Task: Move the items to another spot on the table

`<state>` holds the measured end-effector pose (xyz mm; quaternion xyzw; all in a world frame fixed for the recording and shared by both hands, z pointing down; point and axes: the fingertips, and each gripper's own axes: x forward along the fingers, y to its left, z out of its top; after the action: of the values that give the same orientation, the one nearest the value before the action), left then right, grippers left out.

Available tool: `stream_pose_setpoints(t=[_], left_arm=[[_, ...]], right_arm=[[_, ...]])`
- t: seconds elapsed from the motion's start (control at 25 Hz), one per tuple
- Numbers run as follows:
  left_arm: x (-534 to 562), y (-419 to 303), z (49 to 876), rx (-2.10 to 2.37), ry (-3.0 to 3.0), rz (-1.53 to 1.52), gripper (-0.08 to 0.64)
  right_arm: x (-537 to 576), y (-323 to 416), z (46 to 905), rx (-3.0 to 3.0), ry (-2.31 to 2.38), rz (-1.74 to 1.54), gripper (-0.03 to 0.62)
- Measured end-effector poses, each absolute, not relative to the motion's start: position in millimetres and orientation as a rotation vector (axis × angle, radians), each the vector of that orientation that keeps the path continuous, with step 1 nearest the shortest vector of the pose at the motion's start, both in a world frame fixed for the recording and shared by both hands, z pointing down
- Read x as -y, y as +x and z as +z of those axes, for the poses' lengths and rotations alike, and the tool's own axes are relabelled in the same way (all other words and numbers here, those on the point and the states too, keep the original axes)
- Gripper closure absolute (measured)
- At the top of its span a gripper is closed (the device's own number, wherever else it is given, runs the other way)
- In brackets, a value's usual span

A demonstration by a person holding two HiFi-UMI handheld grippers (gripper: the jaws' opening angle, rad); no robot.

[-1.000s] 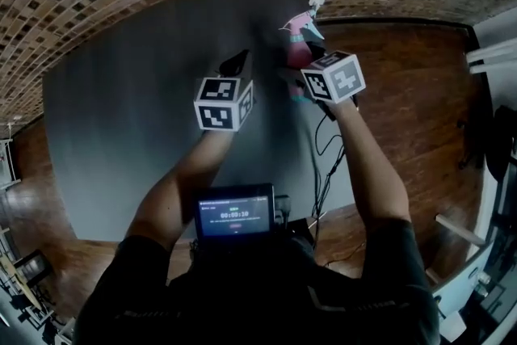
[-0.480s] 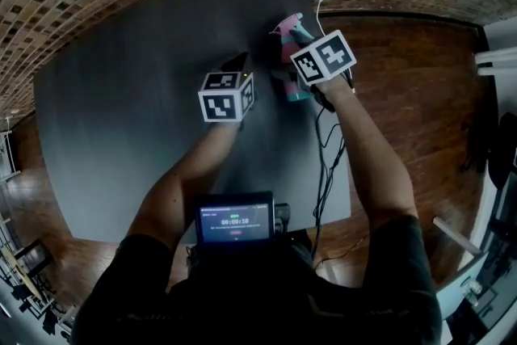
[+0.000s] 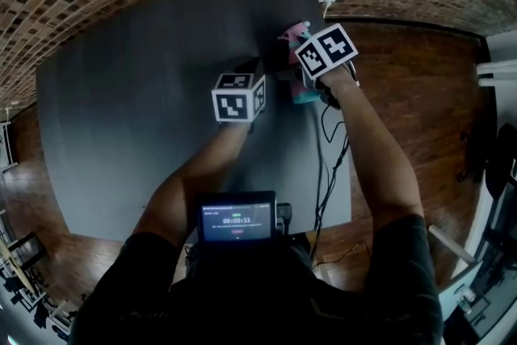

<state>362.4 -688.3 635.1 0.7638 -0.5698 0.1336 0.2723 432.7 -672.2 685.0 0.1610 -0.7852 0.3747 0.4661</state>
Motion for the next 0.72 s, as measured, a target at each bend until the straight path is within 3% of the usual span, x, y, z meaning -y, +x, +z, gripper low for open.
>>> stream_pose_setpoints(t=[0.24,0.72], left_arm=[[687.1,346.6,620.1,1.568,2.075,0.348,0.561],[671.9,331.9,576.4,1.571,2.128,0.283,0.561]], right_arm=[[674.7,434.1,686.1,1.943,0.484,0.852,0.06],[658.5,430.2,668.7,2.029,0.438,0.841,0.058]])
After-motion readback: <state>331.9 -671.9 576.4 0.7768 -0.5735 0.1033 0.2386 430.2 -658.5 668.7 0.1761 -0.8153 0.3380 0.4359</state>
